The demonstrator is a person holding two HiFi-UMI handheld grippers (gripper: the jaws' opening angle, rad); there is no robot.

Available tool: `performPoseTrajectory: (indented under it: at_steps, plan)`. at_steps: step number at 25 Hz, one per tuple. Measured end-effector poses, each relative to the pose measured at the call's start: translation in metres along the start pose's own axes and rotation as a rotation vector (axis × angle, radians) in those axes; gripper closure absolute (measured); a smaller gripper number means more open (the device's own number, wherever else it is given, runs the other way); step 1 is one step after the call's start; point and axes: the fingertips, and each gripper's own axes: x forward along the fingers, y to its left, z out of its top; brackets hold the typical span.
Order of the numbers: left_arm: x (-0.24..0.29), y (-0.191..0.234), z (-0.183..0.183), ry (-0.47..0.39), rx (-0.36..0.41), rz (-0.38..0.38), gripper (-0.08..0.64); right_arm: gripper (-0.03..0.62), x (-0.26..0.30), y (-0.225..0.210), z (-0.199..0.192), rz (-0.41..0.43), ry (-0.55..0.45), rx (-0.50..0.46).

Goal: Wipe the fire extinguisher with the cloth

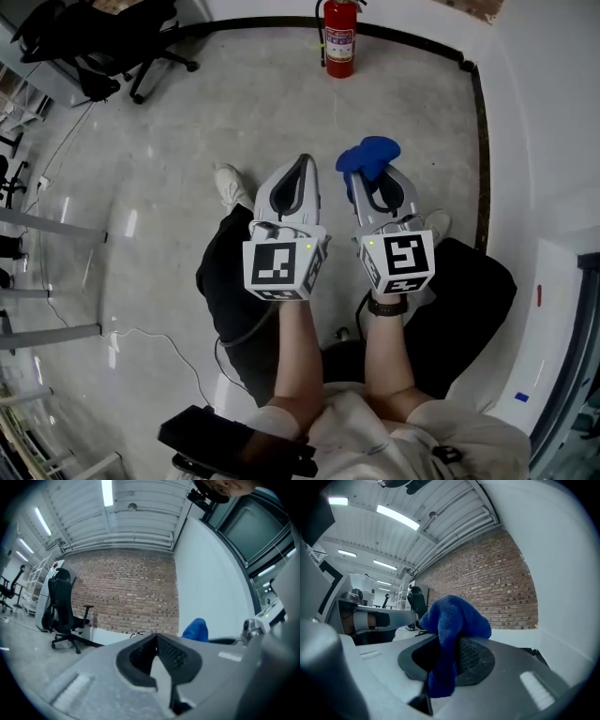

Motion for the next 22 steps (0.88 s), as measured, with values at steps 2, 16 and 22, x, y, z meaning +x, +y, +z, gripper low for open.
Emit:
performPoseTrajectory:
  at_steps: [2, 16, 22]
  plan:
    - [0.016, 0.012, -0.006, 0.003, -0.014, 0.009, 0.558, 0.512, 0.017, -0.009, -0.003, 0.003, 0.009, -0.009]
    - [0.176, 0.051, 0.008, 0.006, -0.005, -0.072, 0.558, 0.512, 0.14, -0.095, 0.028, -0.054, -0.023, -0.034]
    - [0.245, 0.078, 0.016, -0.012, 0.018, -0.108, 0.558, 0.512, 0.202, -0.136, 0.036, -0.099, -0.045, -0.026]
